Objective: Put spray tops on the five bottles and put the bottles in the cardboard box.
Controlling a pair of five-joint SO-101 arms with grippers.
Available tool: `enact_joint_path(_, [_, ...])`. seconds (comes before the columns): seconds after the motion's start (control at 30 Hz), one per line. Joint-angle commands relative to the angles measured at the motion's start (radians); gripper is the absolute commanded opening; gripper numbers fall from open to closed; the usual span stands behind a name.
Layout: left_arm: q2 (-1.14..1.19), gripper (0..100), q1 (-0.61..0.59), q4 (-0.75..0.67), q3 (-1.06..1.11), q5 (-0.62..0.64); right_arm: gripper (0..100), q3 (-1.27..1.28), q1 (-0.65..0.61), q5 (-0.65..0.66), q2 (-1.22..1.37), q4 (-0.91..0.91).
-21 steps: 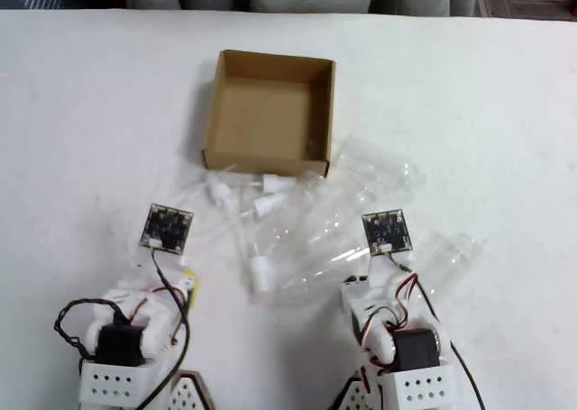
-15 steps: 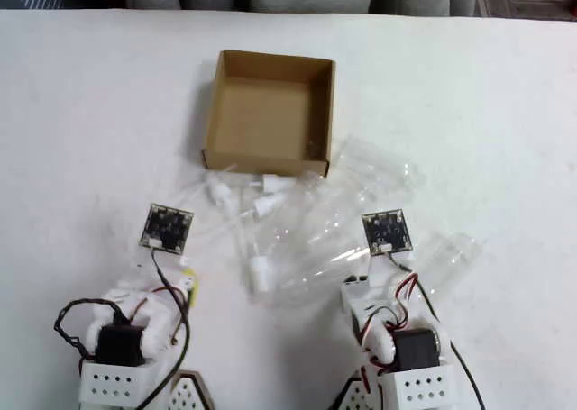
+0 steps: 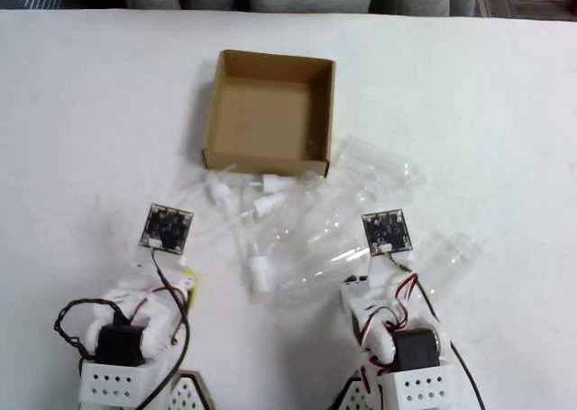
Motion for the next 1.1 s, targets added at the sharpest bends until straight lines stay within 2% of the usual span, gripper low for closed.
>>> enact_joint_path(0.0, [-0.018,10,0.004,0.012,-0.003,-0.012,1.7,0.009,0.008,0.008,-0.004,0.005])
enact_joint_path(1.07, [-0.018,10,0.004,0.032,-0.003,-0.017,1.8,0.009,0.012,0.009,-0.005,0.005])
